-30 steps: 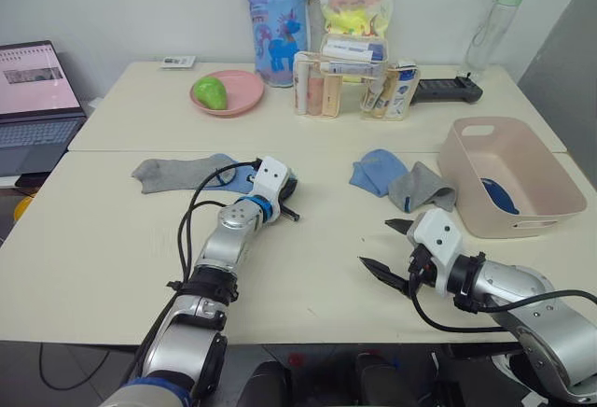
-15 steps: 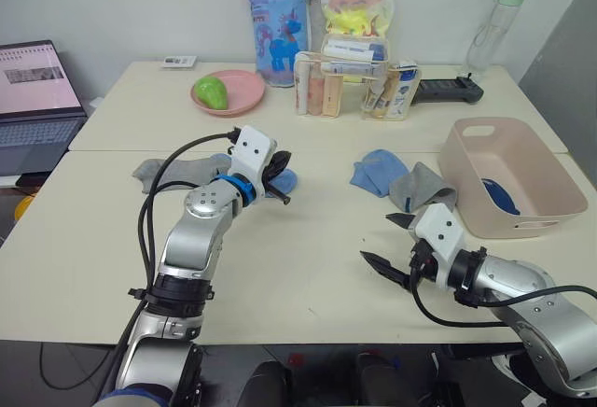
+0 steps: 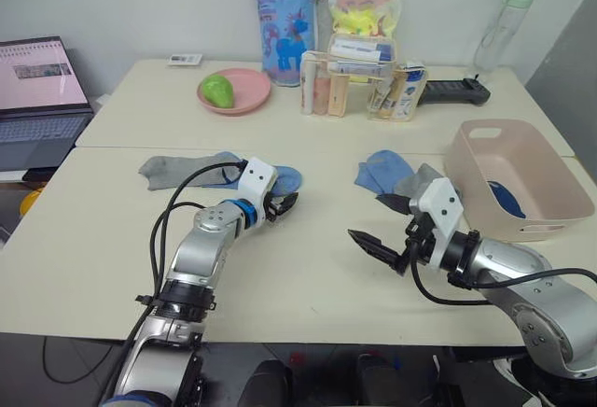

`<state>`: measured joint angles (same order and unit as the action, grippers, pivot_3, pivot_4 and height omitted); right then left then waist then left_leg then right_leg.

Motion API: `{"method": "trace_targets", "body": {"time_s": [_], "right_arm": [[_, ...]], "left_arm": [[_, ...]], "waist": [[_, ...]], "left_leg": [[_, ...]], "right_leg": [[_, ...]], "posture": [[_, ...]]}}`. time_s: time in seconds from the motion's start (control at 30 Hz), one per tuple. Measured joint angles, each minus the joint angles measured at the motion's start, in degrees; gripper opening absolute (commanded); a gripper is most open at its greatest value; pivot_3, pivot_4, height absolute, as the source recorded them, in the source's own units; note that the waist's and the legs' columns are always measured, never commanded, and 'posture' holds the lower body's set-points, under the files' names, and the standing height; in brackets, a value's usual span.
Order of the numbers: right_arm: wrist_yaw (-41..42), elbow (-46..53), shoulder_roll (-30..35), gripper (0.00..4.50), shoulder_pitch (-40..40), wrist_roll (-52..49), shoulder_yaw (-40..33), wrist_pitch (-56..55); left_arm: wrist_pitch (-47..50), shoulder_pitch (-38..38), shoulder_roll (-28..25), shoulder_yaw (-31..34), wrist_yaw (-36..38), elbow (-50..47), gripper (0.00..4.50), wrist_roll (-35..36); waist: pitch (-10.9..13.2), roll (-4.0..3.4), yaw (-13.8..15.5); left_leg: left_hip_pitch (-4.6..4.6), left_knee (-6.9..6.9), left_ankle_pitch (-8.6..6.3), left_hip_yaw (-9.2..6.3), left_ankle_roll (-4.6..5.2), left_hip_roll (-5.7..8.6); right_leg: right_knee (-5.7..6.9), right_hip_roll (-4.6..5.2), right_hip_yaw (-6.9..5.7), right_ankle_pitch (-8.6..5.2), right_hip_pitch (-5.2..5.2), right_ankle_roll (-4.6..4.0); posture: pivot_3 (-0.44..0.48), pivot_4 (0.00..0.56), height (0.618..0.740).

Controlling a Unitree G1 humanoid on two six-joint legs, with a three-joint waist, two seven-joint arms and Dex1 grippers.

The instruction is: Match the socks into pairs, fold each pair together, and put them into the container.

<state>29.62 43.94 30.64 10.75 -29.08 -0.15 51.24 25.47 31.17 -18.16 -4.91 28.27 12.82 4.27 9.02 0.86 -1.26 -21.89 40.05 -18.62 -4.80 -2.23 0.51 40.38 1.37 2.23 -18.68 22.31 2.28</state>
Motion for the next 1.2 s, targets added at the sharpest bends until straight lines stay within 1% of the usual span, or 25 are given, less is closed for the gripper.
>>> {"method": "trace_targets", "body": {"time_s": [0.07,0.13,0.27,0.33,0.43,0.53,0.77,0.97,1.07,1.1,1.17,1.2], "right_arm": [[-0.32,-0.02,0.04,4.50,0.41,-0.36,0.15,0.40],[-0.62,-0.02,0.15,4.50,0.69,-0.40,0.27,0.40],[-1.14,-0.04,0.17,4.50,0.76,-0.41,0.45,0.40],[-1.36,-0.06,0.17,4.50,0.92,-0.42,0.84,0.40],[-1.63,-0.05,0.17,4.50,1.00,-0.45,1.37,0.40],[-2.22,-0.05,0.17,4.50,0.91,-0.46,1.32,0.40],[-2.32,-0.05,0.30,4.50,-0.13,-1.07,1.28,0.31],[-2.45,-0.05,0.44,4.50,-0.23,-1.14,1.30,0.14],[-2.50,-0.05,0.73,4.50,-0.56,-1.13,1.29,-0.13],[-2.52,-0.05,0.82,4.50,-0.72,-1.12,1.29,-0.18],[-2.51,-0.05,0.84,4.50,-0.74,-1.17,1.29,-0.37],[-2.51,-0.05,0.85,4.50,-0.74,-1.17,1.29,-0.39]], "left_arm": [[-1.77,3.10,0.67,-1.04,-1.67,4.48,3.62,-1.83],[-2.90,4.67,1.19,-1.30,-2.88,7.33,3.62,-2.90],[-3.77,5.63,2.67,-1.39,-2.83,10.74,3.62,-3.04],[-3.38,7.07,3.48,-0.29,-3.00,13.30,3.62,-2.26],[-3.36,8.44,4.29,1.62,-4.14,16.30,3.05,-1.14],[-3.28,8.65,3.93,3.02,-4.91,17.04,2.15,-1.06],[-3.51,8.43,2.73,3.74,-5.29,17.05,0.08,-1.05],[-2.79,6.71,1.83,4.84,-5.07,14.30,0.04,-0.28],[1.89,4.25,0.43,5.40,-3.62,7.69,0.04,1.35],[3.48,3.98,0.24,5.47,-3.12,5.44,0.04,2.07],[10.04,4.21,0.29,6.45,-1.96,-2.41,0.04,5.45],[11.41,4.68,0.29,6.72,-1.63,-4.39,0.04,6.35]], "waist": [[0.00,0.00,-0.05],[0.00,0.00,-0.20],[0.00,0.00,-0.36],[0.00,0.00,-0.34],[-0.01,0.00,-0.36],[-0.01,0.00,-0.54],[-0.01,0.00,-0.52],[-0.01,0.00,-0.65],[0.00,0.00,-0.55],[0.00,0.01,-0.50],[0.01,0.03,-0.20],[0.01,0.03,-0.13]], "left_leg": [[0.00,0.00,0.00,0.01,0.01,0.00],[0.01,-0.02,0.00,0.02,0.01,-0.01],[0.01,-0.03,0.00,0.01,0.00,-0.04],[0.03,-0.01,-0.01,0.00,0.03,-0.03],[0.05,0.01,-0.02,0.02,0.04,-0.01],[0.07,0.00,0.01,0.02,-0.01,-0.05],[0.07,0.00,0.01,0.02,-0.01,-0.05],[0.07,-0.01,0.01,0.03,-0.02,-0.08],[0.00,-0.01,0.02,-0.02,-0.04,-0.08],[-0.02,0.00,0.02,-0.04,-0.04,-0.08],[-0.09,0.03,0.03,-0.09,-0.05,-0.05],[-0.10,0.04,0.03,-0.12,-0.06,-0.03]], "right_leg": [[0.01,0.00,-0.01,0.00,0.01,0.00],[0.01,-0.01,-0.01,0.00,0.01,0.00],[0.03,-0.01,-0.01,0.00,0.03,0.00],[0.06,-0.01,-0.02,0.00,0.01,0.00],[0.08,-0.01,-0.01,0.00,0.00,0.00],[0.12,-0.02,0.00,0.00,0.01,0.00],[0.12,-0.02,0.01,0.00,0.01,0.00],[0.13,-0.03,0.03,0.00,0.05,0.00],[0.12,-0.03,0.07,0.00,0.08,0.00],[0.11,-0.02,0.07,0.00,0.08,0.00],[0.04,0.01,0.07,0.00,0.06,0.00],[0.02,0.02,0.07,0.00,0.03,0.00]], "posture": [[0.000,0.150,0.703],[0.000,0.150,0.703],[0.000,0.150,0.703],[0.000,0.150,0.703],[0.000,0.150,0.703],[0.000,0.150,0.703],[0.000,0.150,0.703],[0.000,0.150,0.703],[0.000,0.150,0.703],[0.000,0.150,0.703],[0.000,0.150,0.703],[0.000,0.150,0.703]]}}
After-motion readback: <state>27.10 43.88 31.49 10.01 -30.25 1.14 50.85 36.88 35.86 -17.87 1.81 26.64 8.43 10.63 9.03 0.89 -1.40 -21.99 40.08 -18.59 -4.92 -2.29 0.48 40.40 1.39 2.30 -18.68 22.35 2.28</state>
